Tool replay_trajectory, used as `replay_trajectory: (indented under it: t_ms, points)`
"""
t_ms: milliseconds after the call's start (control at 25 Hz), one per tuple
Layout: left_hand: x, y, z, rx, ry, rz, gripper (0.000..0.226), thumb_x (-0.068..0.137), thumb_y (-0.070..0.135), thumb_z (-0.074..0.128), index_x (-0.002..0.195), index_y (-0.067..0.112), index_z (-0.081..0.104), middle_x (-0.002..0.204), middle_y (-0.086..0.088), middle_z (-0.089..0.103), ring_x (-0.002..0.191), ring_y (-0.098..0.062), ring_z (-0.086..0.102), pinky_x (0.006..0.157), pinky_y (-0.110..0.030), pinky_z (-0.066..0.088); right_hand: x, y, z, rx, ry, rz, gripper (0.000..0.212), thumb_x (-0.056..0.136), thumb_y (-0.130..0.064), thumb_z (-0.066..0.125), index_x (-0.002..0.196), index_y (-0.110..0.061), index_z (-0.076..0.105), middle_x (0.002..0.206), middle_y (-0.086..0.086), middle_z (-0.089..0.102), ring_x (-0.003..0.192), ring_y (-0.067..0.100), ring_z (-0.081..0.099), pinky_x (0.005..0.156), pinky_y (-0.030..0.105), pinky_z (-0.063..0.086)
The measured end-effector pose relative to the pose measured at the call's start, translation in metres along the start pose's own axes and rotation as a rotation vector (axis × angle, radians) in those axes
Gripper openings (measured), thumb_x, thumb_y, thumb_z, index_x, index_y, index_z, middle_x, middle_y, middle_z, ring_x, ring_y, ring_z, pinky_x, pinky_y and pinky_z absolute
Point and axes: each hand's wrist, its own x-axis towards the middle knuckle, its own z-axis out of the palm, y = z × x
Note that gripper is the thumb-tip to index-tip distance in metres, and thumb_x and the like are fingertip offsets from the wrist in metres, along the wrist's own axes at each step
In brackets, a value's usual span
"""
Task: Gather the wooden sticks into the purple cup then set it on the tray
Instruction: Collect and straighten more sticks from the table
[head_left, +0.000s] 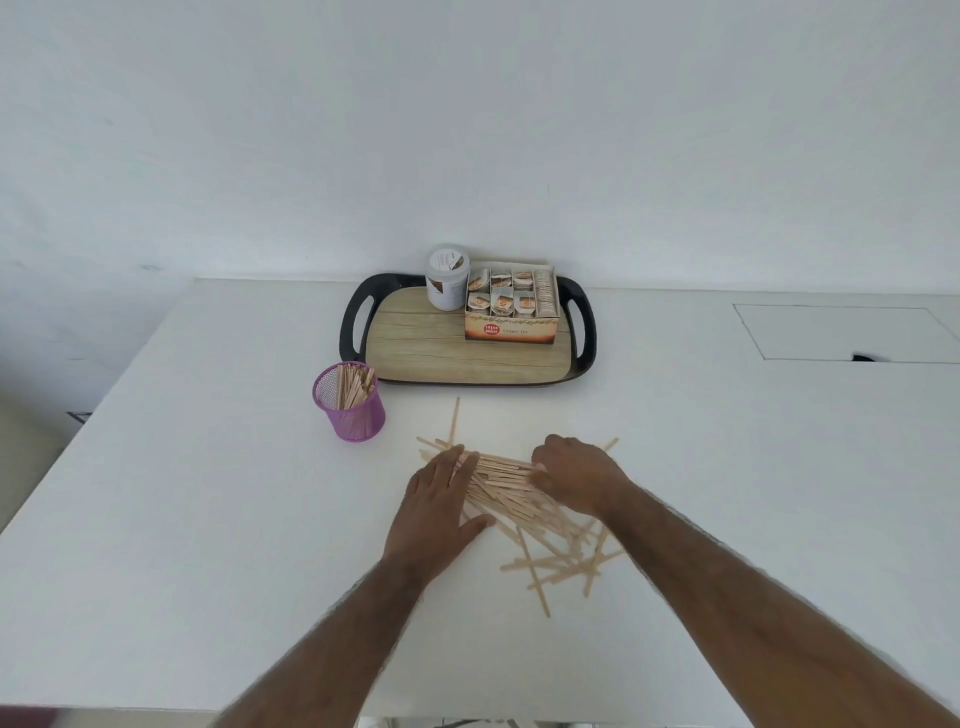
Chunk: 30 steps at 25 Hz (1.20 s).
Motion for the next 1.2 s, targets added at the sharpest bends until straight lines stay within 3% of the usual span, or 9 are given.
replay_trajectory:
  t_ms: [80, 160, 280, 440, 520, 680, 840, 1040, 1200]
  points:
    - [0.002, -0.001, 0.001, 0.026, 0.004, -0.007, 0.087, 0.091, 0.066, 0.054, 0.160, 0.022, 0.025, 0.168, -0.003, 0.022, 0.156, -0.024, 0.016, 0.126, -0.045, 0.018, 0.001, -0.010, 0.001, 0.015, -0.018, 0.011, 0.065, 0.093, -0.068, 0.048, 0.127, -0.013, 0.056, 0.125, 0.005, 0.051, 0.116, 0.026, 0.049, 0.097, 0.046, 0.045]
    - [0.004, -0.001, 0.004, 0.032, -0.013, -0.036, 0.090, 0.091, 0.071, 0.050, 0.160, 0.019, 0.026, 0.168, -0.003, 0.024, 0.156, -0.023, 0.015, 0.127, -0.044, 0.016, 0.002, -0.023, 0.006, -0.112, -0.021, -0.017, 0.076, 0.086, -0.076, 0.052, 0.127, -0.012, 0.055, 0.127, 0.007, 0.048, 0.117, 0.027, 0.047, 0.097, 0.047, 0.044]
    - [0.002, -0.004, 0.007, -0.095, -0.043, -0.091, 0.086, 0.093, 0.064, 0.056, 0.160, 0.018, 0.026, 0.167, -0.001, 0.025, 0.156, -0.019, 0.017, 0.126, -0.038, 0.017, 0.004, -0.037, 0.015, -0.164, 0.035, -0.028, 0.069, 0.084, -0.070, 0.061, 0.122, -0.011, 0.060, 0.125, 0.007, 0.050, 0.117, 0.026, 0.047, 0.095, 0.045, 0.042]
    - [-0.008, -0.011, 0.006, -0.268, 0.003, -0.075, 0.061, 0.102, 0.025, 0.051, 0.158, 0.016, 0.031, 0.167, -0.002, 0.025, 0.155, -0.017, 0.018, 0.126, -0.042, 0.022, 0.005, -0.045, 0.019, -0.160, 0.067, 0.008, 0.060, 0.084, -0.062, 0.068, 0.116, -0.012, 0.064, 0.120, 0.006, 0.052, 0.114, 0.026, 0.049, 0.093, 0.045, 0.042]
    - [-0.009, -0.010, 0.006, -0.293, 0.027, -0.086, 0.058, 0.102, 0.016, 0.046, 0.158, 0.017, 0.032, 0.167, -0.001, 0.025, 0.155, -0.015, 0.018, 0.127, -0.034, 0.017, 0.006, -0.048, 0.020, -0.170, 0.090, 0.016, 0.047, 0.091, -0.051, 0.065, 0.117, -0.012, 0.064, 0.119, 0.007, 0.055, 0.113, 0.027, 0.052, 0.093, 0.045, 0.043]
    - [-0.008, -0.008, 0.007, -0.300, 0.048, -0.110, 0.055, 0.105, 0.011, 0.041, 0.159, 0.016, 0.032, 0.168, 0.000, 0.023, 0.155, -0.013, 0.017, 0.123, -0.022, 0.010, 0.007, -0.051, 0.023, -0.192, 0.132, 0.003, 0.023, 0.096, -0.021, 0.052, 0.113, -0.010, 0.063, 0.118, 0.010, 0.058, 0.108, 0.029, 0.057, 0.089, 0.044, 0.043]
    - [-0.008, -0.011, 0.009, -0.302, 0.058, -0.124, 0.057, 0.103, 0.004, 0.036, 0.159, 0.015, 0.032, 0.168, -0.001, 0.024, 0.155, -0.014, 0.018, 0.123, -0.026, 0.013, 0.011, -0.052, 0.022, -0.122, 0.068, 0.005, 0.046, 0.091, -0.049, 0.065, 0.116, -0.011, 0.063, 0.117, 0.008, 0.055, 0.111, 0.027, 0.053, 0.092, 0.047, 0.043]
    - [-0.008, -0.010, 0.013, -0.297, 0.076, -0.120, 0.059, 0.102, 0.002, 0.037, 0.159, 0.015, 0.031, 0.168, -0.002, 0.025, 0.155, -0.015, 0.019, 0.125, -0.027, 0.013, 0.014, -0.049, 0.025, -0.156, 0.140, -0.047, 0.025, 0.097, -0.027, 0.061, 0.116, -0.010, 0.063, 0.116, 0.010, 0.059, 0.109, 0.030, 0.057, 0.089, 0.045, 0.046]
    - [-0.007, -0.011, 0.013, -0.297, 0.075, -0.125, 0.059, 0.102, 0.003, 0.035, 0.160, 0.014, 0.029, 0.168, -0.003, 0.024, 0.156, -0.016, 0.019, 0.126, -0.030, 0.016, 0.014, -0.046, 0.022, -0.116, 0.144, -0.041, 0.020, 0.094, -0.010, 0.050, 0.111, -0.011, 0.061, 0.110, 0.009, 0.058, 0.103, 0.030, 0.058, 0.081, 0.041, 0.045]
